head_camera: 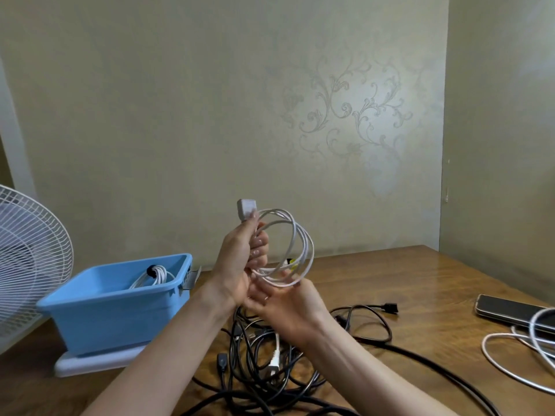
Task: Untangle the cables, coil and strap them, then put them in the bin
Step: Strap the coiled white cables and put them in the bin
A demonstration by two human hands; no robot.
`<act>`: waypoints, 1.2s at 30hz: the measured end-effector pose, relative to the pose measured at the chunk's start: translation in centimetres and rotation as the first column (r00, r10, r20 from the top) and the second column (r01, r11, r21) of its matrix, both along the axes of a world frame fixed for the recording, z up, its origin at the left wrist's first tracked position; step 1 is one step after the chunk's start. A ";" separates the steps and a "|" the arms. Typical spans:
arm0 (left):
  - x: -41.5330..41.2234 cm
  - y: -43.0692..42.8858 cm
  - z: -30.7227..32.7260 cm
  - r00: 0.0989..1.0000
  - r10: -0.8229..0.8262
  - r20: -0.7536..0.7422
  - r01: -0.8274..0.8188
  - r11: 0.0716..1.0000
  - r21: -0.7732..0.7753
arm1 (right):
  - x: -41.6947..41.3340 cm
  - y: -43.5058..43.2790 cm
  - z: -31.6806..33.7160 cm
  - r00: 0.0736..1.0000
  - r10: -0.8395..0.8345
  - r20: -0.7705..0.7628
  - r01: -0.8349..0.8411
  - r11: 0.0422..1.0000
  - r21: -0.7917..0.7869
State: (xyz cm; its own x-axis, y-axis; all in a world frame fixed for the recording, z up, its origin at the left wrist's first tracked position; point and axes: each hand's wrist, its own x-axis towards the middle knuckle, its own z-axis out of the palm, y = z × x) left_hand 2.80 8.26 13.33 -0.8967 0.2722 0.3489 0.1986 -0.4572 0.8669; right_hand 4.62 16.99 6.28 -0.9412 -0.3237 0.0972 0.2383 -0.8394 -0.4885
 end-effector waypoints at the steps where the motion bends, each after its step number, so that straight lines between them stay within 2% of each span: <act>1: 0.1 -0.4 0.0 1.000 0.013 -0.016 -0.013 1.000 -0.022 | -0.7 0.6 0.2 0.995 -0.097 0.039 0.100 0.992 -0.074; 3: -0.2 -1.8 -0.2 0.998 0.039 -0.058 -0.043 0.996 -0.075 | -2.0 2.2 0.6 0.963 -0.213 0.165 0.241 0.955 -0.174; 4: -0.5 -2.4 -0.5 0.996 0.048 -0.069 -0.054 0.995 -0.087 | -2.3 2.8 0.8 0.949 -0.251 0.189 0.281 0.948 -0.152; 5: -0.9 -3.1 -0.8 0.995 0.059 -0.078 -0.066 0.993 -0.096 | -2.6 3.2 0.9 0.937 -0.295 0.185 0.311 0.948 -0.064; 7: -1.6 -3.7 -1.9 0.991 0.109 -0.076 -0.121 0.978 -0.170 | -2.7 3.8 1.0 0.916 -0.392 0.085 0.361 0.898 0.250; 9: -2.3 -3.7 -3.2 0.982 0.170 -0.086 -0.189 0.925 -0.330 | -2.7 3.9 1.3 0.895 -0.434 -0.106 0.412 0.709 0.573; 12: -3.0 -3.4 -4.7 0.970 0.162 -0.182 -0.239 0.779 -0.580 | -2.3 4.0 2.1 0.903 -0.285 -0.323 0.420 0.417 0.806; 14: -3.0 -3.4 -4.8 0.933 0.092 -0.348 -0.320 0.655 -0.685 | -2.1 4.1 2.4 0.898 -0.130 -0.421 0.441 0.265 0.858; 15: -3.0 -3.5 -4.7 0.892 0.081 -0.444 -0.398 0.604 -0.691 | -2.0 4.4 2.6 0.882 -0.059 -0.468 0.469 0.225 0.854; 17: -2.7 -3.6 -4.4 0.788 0.076 -0.611 -0.550 0.533 -0.643 | -1.8 4.9 3.1 0.833 0.092 -0.545 0.521 0.199 0.830; 19: -2.3 -3.7 -4.2 0.703 0.028 -0.711 -0.620 0.514 -0.593 | -1.5 5.5 3.8 0.782 0.249 -0.572 0.534 0.206 0.820; 20: -2.2 -3.8 -4.0 0.700 -0.011 -0.714 -0.606 0.521 -0.602 | -1.3 5.7 4.2 0.766 0.309 -0.563 0.525 0.204 0.826; 22: -2.0 -3.8 -3.2 0.753 -0.124 -0.646 -0.498 0.533 -0.684 | -1.1 6.2 5.0 0.746 0.398 -0.535 0.510 0.176 0.842; 24: -2.2 -3.8 -2.5 0.758 -0.234 -0.608 -0.440 0.505 -0.742 | -1.3 6.6 5.5 0.728 0.446 -0.521 0.513 0.151 0.845; 28: -3.4 -3.4 -2.1 0.749 -0.134 -0.648 -0.553 0.412 -0.724 | -1.8 7.5 4.9 0.702 0.367 -0.610 0.580 0.201 0.789; 29: -3.3 -3.2 -2.0 0.756 -0.105 -0.646 -0.561 0.404 -0.723 | -2.1 7.8 4.7 0.702 0.307 -0.643 0.599 0.234 0.765; 30: -3.3 -3.0 -2.0 0.783 -0.079 -0.616 -0.526 0.442 -0.726 | -2.3 8.0 4.5 0.712 0.231 -0.663 0.594 0.306 0.744; 31: -2.9 -2.9 -1.8 0.856 -0.046 -0.514 -0.406 0.556 -0.726 | -2.3 8.1 4.3 0.740 0.145 -0.657 0.554 0.421 0.718; 32: -2.6 -2.7 -1.6 0.937 -0.047 -0.345 -0.213 0.707 -0.674 | -2.3 7.9 4.2 0.778 0.066 -0.625 0.493 0.552 0.672; 33: -2.5 -2.8 -1.5 0.978 -0.118 -0.172 0.002 0.831 -0.556 | -2.4 7.7 4.0 0.814 0.005 -0.581 0.433 0.661 0.612; 34: -2.4 -2.9 -1.4 0.976 -0.214 -0.045 0.178 0.895 -0.409 | -2.4 7.4 3.9 0.844 -0.032 -0.535 0.378 0.743 0.552; 36: -2.5 -3.1 -1.7 0.920 -0.381 0.094 0.392 0.905 -0.166 | -2.8 7.0 3.7 0.889 -0.056 -0.455 0.288 0.840 0.460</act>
State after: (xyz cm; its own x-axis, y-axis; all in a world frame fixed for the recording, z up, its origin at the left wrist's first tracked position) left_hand 0.33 5.17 11.63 -0.7258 0.6541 0.2130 -0.0155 -0.3252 0.9455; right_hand 1.84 23.98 10.00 -0.8950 -0.2718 0.3537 -0.2046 -0.4544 -0.8670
